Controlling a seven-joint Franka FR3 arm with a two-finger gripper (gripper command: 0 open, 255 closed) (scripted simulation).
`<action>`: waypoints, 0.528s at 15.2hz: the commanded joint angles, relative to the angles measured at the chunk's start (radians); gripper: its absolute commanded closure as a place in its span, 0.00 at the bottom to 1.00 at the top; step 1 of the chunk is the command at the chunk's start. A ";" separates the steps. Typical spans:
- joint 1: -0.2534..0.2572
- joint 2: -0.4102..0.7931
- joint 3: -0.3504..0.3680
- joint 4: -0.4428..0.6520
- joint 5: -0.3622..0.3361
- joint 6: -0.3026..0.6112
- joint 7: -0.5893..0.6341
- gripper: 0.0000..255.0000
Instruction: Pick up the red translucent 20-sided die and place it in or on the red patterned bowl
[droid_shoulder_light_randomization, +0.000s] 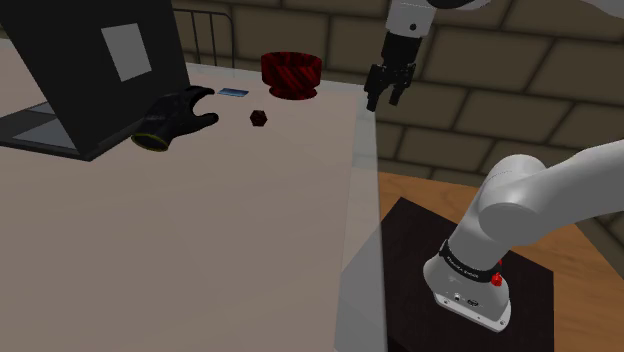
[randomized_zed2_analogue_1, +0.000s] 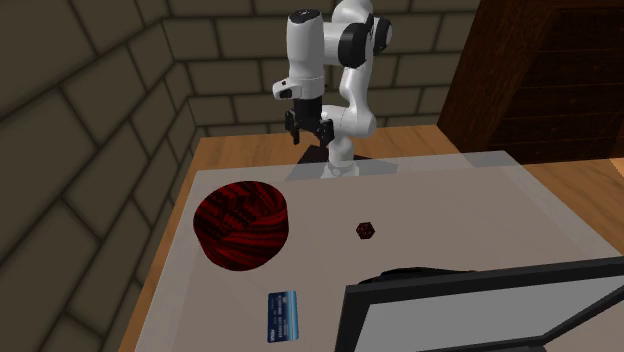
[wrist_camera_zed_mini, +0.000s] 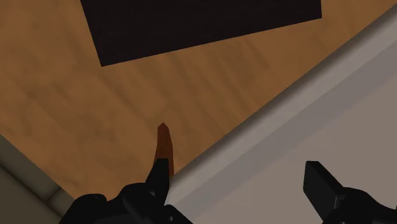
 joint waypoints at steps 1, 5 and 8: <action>0.000 0.000 0.000 0.000 0.000 0.000 0.000 0.00; 0.031 0.096 0.055 0.049 0.043 0.070 0.059 0.00; 0.050 0.173 0.094 0.098 0.066 0.118 0.102 0.00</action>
